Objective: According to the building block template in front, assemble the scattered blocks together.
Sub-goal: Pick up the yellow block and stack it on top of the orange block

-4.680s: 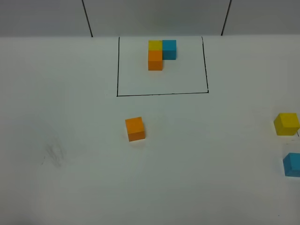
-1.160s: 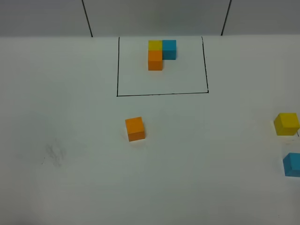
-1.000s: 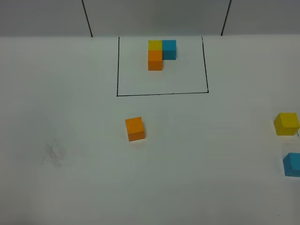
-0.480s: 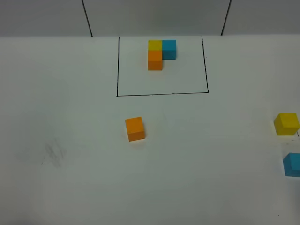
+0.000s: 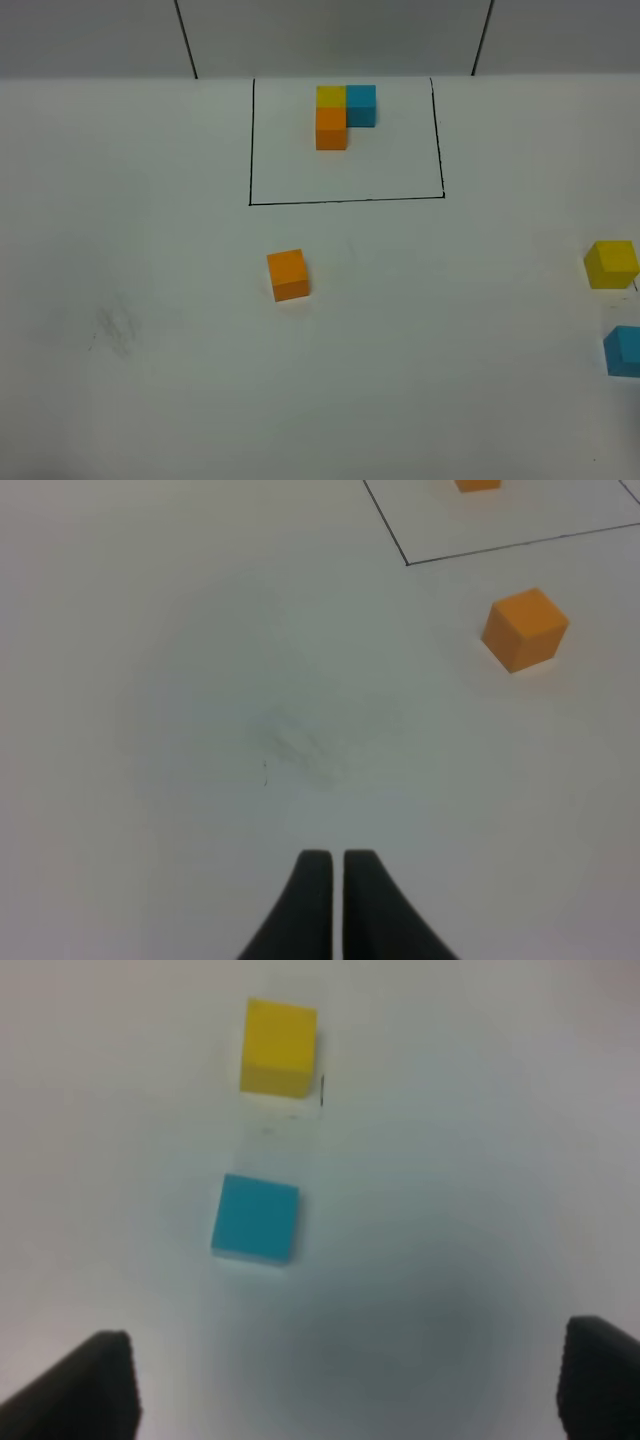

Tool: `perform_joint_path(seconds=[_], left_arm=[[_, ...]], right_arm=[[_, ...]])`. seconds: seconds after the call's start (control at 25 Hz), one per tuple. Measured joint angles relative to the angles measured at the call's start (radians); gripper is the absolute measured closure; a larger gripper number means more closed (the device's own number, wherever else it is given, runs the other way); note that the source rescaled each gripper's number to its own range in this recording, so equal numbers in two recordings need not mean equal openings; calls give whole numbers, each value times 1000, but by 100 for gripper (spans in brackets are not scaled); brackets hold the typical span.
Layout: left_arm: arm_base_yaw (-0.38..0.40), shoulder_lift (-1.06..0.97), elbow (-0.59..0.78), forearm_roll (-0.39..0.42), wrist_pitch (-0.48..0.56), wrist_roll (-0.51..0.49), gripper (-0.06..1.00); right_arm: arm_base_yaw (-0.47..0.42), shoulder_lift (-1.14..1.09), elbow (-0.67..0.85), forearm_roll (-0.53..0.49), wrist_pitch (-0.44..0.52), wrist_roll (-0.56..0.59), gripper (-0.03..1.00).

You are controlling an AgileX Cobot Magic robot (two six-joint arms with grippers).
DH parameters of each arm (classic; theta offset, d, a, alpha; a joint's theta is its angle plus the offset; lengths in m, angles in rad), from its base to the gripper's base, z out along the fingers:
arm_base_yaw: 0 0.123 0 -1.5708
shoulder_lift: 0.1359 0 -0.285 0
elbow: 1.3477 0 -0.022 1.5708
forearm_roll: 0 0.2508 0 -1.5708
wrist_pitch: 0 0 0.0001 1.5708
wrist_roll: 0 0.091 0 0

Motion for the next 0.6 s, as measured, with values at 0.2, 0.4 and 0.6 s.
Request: perform_joint_path(seconds=[0.2,0.4,0.6], left_arm=[[0,0,0,0,0,0,94],[0,0,0,0,1,0,94],[0,0,0,0,2,0,94]], right_arm=[[0,60,0,0,-34,5,12],[0,177,0,0,-93,7,12],[0,329,0,0,-197,29,12]])
